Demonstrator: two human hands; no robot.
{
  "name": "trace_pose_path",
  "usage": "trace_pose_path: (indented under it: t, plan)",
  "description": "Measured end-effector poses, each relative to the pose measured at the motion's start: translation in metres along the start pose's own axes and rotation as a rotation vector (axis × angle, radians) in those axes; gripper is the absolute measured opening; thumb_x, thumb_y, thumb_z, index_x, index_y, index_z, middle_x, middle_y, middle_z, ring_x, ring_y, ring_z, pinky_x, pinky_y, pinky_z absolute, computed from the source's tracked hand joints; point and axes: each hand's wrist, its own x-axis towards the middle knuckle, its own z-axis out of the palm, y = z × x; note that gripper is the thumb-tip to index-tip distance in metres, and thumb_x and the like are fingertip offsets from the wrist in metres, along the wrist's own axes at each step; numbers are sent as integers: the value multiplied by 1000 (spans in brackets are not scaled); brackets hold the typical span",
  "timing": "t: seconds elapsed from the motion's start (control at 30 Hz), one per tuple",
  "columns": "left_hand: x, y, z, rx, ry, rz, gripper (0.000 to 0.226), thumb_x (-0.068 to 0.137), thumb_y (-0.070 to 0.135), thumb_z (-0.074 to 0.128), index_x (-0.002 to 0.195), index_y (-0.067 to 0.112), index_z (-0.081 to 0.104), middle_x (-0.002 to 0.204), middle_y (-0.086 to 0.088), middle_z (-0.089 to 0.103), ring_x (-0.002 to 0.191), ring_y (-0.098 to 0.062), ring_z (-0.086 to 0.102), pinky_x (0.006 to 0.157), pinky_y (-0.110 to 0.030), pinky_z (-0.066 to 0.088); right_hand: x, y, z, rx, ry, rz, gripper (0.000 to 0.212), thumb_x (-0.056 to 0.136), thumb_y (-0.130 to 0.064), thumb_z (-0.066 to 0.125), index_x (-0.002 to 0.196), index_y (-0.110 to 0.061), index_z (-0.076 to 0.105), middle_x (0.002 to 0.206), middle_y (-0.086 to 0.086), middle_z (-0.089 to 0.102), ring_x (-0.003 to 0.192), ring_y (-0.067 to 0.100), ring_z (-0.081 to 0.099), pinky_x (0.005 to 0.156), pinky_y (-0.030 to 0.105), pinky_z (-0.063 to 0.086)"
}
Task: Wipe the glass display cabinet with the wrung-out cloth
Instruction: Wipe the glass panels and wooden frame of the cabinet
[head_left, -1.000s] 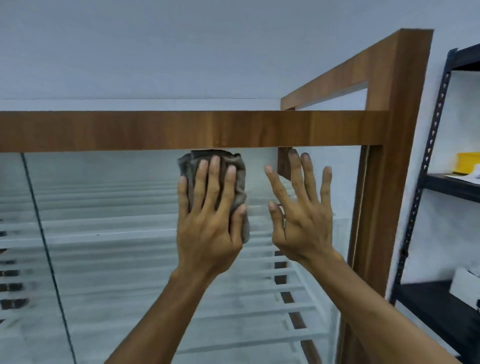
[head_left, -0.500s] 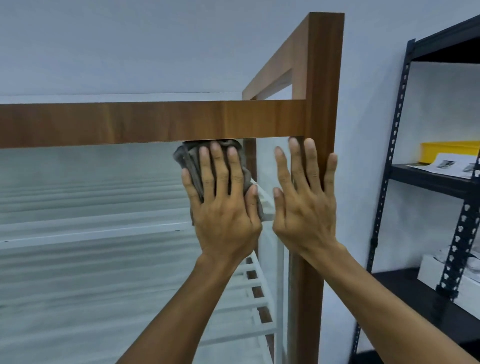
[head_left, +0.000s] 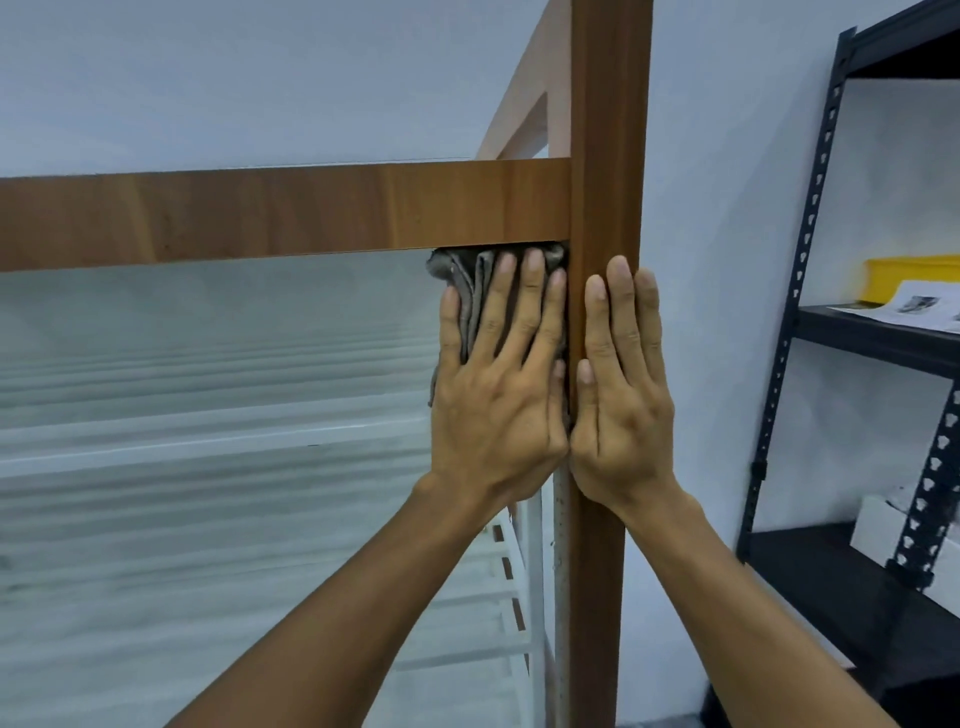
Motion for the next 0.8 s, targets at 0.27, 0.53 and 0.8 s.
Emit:
trace_pose_path:
  t: [0.27, 0.53, 0.8]
  plan:
    - [-9, -18, -4, 66, 0, 69, 62, 109, 40, 31, 164, 12, 24, 172, -13, 17, 160, -25, 7, 129, -54, 2, 0, -12, 0, -174, 13, 11, 56, 102, -8, 33, 155, 7, 26, 165, 27, 22, 156, 34, 8, 127, 60, 13]
    - [-24, -68, -27, 91, 3, 70, 60, 108, 40, 30, 163, 14, 27, 170, -14, 21, 160, -29, 13, 129, -57, 8, 4, -60, 36, -278, -46, -44, 57, 105, -21, 33, 158, 0, 28, 167, 20, 20, 158, 29, 0, 128, 51, -2]
    - [-45, -134, -59, 120, -6, 70, 60, 107, 40, 30, 162, 15, 28, 170, -13, 20, 161, -26, 9, 129, -56, 9, 10, -105, 86, -130, -66, -57, 56, 108, -28, 22, 157, -2, 24, 167, 16, 23, 158, 30, 9, 128, 55, 1]
